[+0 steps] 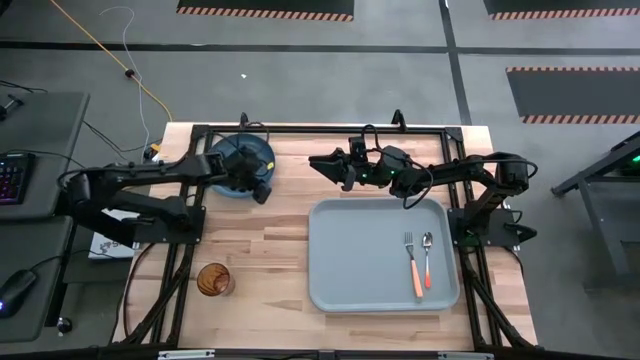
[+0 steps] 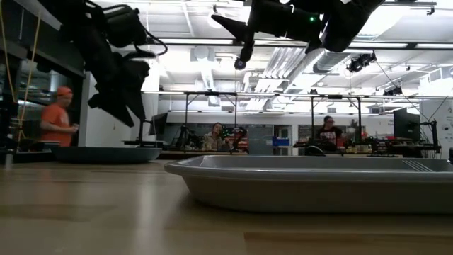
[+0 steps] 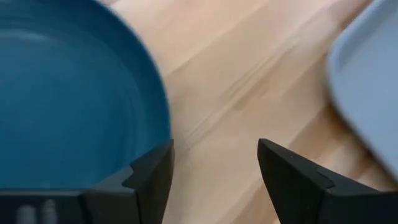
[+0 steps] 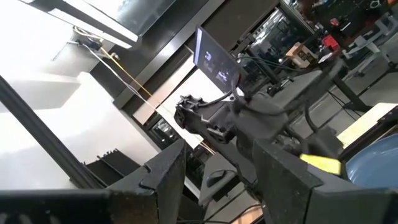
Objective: Pick and place plate/cup/fork/spoon on tray
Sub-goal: Put the blue plate to the left of the light orange fork on the gray tray
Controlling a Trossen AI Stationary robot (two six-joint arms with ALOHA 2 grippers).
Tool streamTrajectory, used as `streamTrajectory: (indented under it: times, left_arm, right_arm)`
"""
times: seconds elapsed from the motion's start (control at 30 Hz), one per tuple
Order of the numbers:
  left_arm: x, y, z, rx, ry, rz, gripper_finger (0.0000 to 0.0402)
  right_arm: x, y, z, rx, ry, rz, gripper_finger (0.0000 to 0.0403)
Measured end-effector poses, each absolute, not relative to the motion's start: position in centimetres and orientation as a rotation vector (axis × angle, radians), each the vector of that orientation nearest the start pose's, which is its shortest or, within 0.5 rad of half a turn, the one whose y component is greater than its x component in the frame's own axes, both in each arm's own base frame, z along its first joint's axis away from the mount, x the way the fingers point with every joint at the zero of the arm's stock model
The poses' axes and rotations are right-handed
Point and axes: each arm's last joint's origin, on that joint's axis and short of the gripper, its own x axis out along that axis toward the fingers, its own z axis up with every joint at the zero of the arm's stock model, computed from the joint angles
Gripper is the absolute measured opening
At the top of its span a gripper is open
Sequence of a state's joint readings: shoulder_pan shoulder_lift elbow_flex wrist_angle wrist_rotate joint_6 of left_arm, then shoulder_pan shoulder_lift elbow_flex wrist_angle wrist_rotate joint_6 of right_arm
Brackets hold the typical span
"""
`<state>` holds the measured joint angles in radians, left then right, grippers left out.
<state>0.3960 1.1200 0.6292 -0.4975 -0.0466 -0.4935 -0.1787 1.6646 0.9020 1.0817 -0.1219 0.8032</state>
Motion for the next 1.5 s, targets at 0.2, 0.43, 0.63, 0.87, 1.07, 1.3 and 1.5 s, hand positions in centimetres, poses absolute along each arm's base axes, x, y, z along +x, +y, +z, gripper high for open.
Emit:
streamTrajectory:
  times: [0.2,0.43,0.63,0.87,1.07,1.3,1.5]
  left_arm:
    - [19.6,8.3,17.4,-0.61,0.992,0.684,0.0223]
    - [20.2,9.0,14.5,-0.577,1.131,0.782,0.0222]
    - [20.4,9.3,13.4,-0.524,1.162,0.846,0.0168]
    - [20.7,9.1,14.4,-0.462,1.126,0.752,0.0016]
    - [21.2,8.2,19.0,-0.345,1.079,0.615,0.0006]
    - [23.3,5.7,27.6,-0.153,1.006,0.406,0.0003]
    - [27.6,1.6,32.7,0.02,0.944,0.206,0.0001]
  right_arm:
    - [35.0,-6.0,27.1,0.749,-0.321,0.072,0.0179]
    - [35.0,-6.0,27.1,0.749,-0.32,0.071,0.0179]
    - [35.0,-6.0,27.1,0.749,-0.32,0.072,0.0179]
    - [34.6,-5.7,28.1,0.723,-0.366,0.184,0.0179]
    - [33.1,-5.2,30.6,0.672,-0.415,0.29,0.0179]
    - [29.7,-5.2,35.0,0.545,-0.528,0.295,0.0179]
    - [25.9,-5.6,38.1,0.439,-0.533,0.217,0.0179]
